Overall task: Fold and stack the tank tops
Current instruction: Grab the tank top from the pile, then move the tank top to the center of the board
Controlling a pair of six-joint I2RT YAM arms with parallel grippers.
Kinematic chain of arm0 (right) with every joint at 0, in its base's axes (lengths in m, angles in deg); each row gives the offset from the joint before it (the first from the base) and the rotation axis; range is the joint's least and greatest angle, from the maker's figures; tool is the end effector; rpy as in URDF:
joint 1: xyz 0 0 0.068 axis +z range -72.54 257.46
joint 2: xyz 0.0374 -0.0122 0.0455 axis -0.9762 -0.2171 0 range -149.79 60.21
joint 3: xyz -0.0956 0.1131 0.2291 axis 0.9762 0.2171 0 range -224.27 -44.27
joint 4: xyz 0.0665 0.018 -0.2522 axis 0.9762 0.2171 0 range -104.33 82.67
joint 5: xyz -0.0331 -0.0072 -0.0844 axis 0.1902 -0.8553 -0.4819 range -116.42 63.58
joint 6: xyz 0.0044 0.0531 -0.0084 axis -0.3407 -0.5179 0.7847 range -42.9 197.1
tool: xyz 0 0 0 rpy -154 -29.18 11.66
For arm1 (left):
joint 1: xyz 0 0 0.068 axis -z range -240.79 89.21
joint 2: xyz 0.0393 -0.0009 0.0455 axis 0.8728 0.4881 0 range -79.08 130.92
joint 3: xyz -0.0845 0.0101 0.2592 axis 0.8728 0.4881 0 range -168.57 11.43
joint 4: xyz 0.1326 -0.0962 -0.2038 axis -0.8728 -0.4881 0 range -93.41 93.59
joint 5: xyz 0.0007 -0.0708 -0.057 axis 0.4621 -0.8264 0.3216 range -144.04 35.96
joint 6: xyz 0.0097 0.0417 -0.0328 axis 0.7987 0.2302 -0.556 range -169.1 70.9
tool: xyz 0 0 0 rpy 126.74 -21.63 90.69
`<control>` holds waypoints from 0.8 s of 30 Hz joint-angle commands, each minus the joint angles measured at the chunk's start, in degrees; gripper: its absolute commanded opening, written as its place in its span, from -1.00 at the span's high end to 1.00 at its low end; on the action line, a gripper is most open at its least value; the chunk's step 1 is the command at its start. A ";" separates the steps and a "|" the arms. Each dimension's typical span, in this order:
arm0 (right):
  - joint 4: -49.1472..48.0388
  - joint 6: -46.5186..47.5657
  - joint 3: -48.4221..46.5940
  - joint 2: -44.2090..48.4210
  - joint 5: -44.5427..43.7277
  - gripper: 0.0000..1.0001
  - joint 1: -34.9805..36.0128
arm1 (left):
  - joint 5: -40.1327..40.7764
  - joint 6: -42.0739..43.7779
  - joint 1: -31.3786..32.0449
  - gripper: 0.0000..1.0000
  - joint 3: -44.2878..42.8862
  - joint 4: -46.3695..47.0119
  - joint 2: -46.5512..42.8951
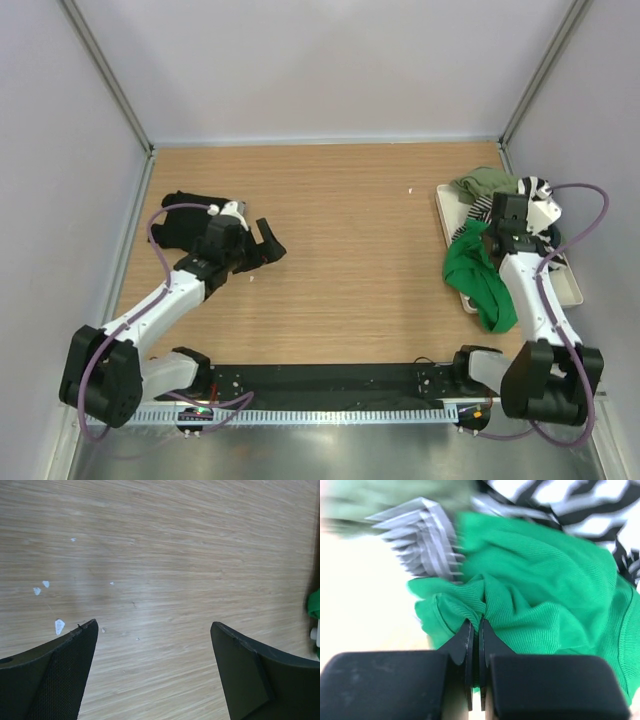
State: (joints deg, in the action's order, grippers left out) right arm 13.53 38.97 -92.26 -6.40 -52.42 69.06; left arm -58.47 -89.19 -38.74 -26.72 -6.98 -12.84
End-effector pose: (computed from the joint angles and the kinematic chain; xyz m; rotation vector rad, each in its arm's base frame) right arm 0.2347 -0.0504 0.2576 1.0967 2.0172 -0.2761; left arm 0.2246 -0.0940 0.2243 -0.3226 2.3076 -0.6551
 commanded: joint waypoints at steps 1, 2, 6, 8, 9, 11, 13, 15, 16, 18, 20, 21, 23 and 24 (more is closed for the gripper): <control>-0.35 3.85 -7.81 9.20 -0.19 0.98 3.73 | 1.35 3.27 2.21 -0.88 0.44 7.13 -0.32; 1.22 4.46 -9.82 11.13 0.59 0.98 5.40 | 1.61 3.71 2.91 -0.88 1.14 7.92 -0.49; 3.61 5.52 -24.91 9.58 14.01 0.98 14.36 | 3.63 5.29 4.85 -0.86 1.41 9.51 -0.58; 4.91 4.56 -30.03 4.77 24.09 0.98 20.42 | 7.03 5.55 5.11 -0.86 1.94 9.60 -1.19; 6.06 4.38 -36.32 2.91 25.20 0.98 23.40 | 8.45 5.56 5.20 -0.82 2.29 9.43 -1.72; 10.00 6.39 -43.47 -1.49 27.75 0.98 32.69 | 10.83 5.64 5.29 -0.83 3.69 9.51 -4.70; 11.60 8.58 -53.14 -6.33 28.45 0.97 36.78 | 14.17 5.73 5.29 -0.83 5.53 9.60 -8.56; 12.66 8.86 -60.60 -8.44 28.38 0.98 37.85 | 16.02 5.64 5.38 -0.84 6.77 9.86 -11.21; 13.27 9.12 -62.91 -9.93 26.89 0.98 37.85 | 17.59 5.73 5.38 -0.84 7.73 9.78 -13.39; 14.24 10.79 -67.49 -11.78 21.74 0.98 37.93 | 19.10 5.56 5.38 -0.85 8.53 9.69 -15.16; 15.03 11.58 -66.72 -12.66 19.85 0.88 37.76 | 21.99 5.29 5.38 -0.85 9.06 8.29 -17.53; 15.21 11.50 -65.14 -12.93 19.85 0.06 37.76 | 23.40 5.03 5.38 -0.85 9.06 7.50 -18.33; 16.00 10.45 -58.58 -13.72 20.29 -0.59 37.67 | 27.79 3.98 5.38 -0.87 9.15 4.87 -20.26; 16.09 10.01 -55.58 -13.64 19.59 -0.60 37.76 | 29.02 3.63 5.38 -0.88 9.15 4.07 -20.79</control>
State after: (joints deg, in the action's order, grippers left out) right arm 27.38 48.74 -153.88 -19.47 -30.65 106.87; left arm -37.70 -84.73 -33.63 -17.84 -1.31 -31.36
